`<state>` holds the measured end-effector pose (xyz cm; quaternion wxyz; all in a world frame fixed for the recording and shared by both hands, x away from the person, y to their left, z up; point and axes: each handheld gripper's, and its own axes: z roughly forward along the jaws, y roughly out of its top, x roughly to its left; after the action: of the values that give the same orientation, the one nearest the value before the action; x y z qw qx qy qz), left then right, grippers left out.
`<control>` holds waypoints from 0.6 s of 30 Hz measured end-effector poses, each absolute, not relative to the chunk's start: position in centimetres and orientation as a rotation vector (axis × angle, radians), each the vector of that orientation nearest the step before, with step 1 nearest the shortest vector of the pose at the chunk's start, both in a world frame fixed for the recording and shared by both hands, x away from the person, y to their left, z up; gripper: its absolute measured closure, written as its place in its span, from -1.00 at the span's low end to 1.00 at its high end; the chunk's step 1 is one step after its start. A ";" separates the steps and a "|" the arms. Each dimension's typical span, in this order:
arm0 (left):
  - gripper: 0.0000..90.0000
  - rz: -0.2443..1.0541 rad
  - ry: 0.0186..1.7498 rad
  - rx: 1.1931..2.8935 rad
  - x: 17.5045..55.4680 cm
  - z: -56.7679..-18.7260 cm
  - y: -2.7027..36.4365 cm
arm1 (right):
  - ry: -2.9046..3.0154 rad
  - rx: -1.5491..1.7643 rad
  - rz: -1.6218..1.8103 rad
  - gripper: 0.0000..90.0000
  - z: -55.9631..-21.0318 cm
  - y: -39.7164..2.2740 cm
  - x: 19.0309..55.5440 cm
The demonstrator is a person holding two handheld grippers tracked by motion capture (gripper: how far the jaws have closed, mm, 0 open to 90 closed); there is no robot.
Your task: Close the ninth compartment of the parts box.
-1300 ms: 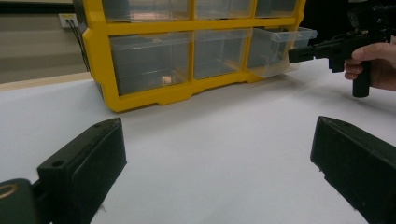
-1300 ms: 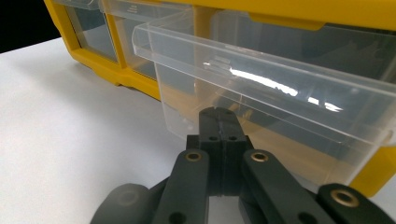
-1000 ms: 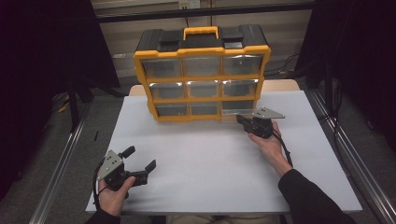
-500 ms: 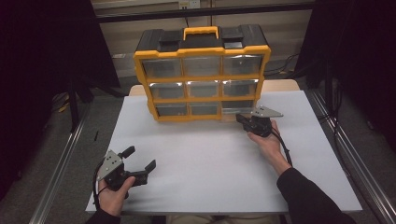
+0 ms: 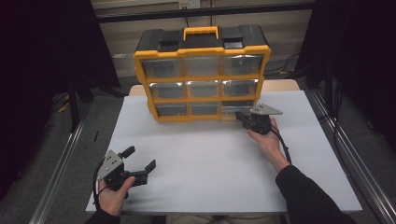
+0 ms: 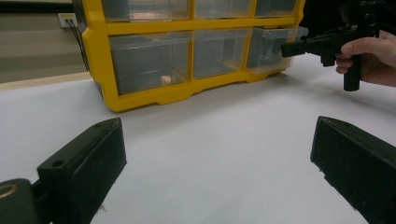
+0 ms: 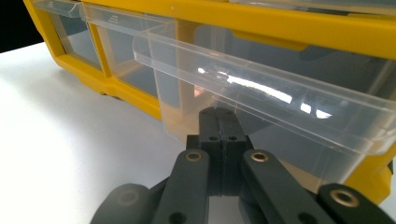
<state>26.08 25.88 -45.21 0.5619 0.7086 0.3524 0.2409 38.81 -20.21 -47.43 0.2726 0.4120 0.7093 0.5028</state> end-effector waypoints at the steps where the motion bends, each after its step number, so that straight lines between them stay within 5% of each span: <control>1: -0.93 0.566 0.833 1.666 26.1 -45.2 25.9 | 1.909 1.110 1.354 1.00 -47.4 -20.2 38.8; 18: -0.93 0.569 0.836 1.659 26.1 -45.2 25.9 | 1.908 1.119 1.350 1.00 -47.6 -20.0 39.3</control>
<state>26.06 25.91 -45.21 0.5640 0.7051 0.3552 0.2420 39.28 -19.97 -47.60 0.2717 0.4155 0.7086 0.5015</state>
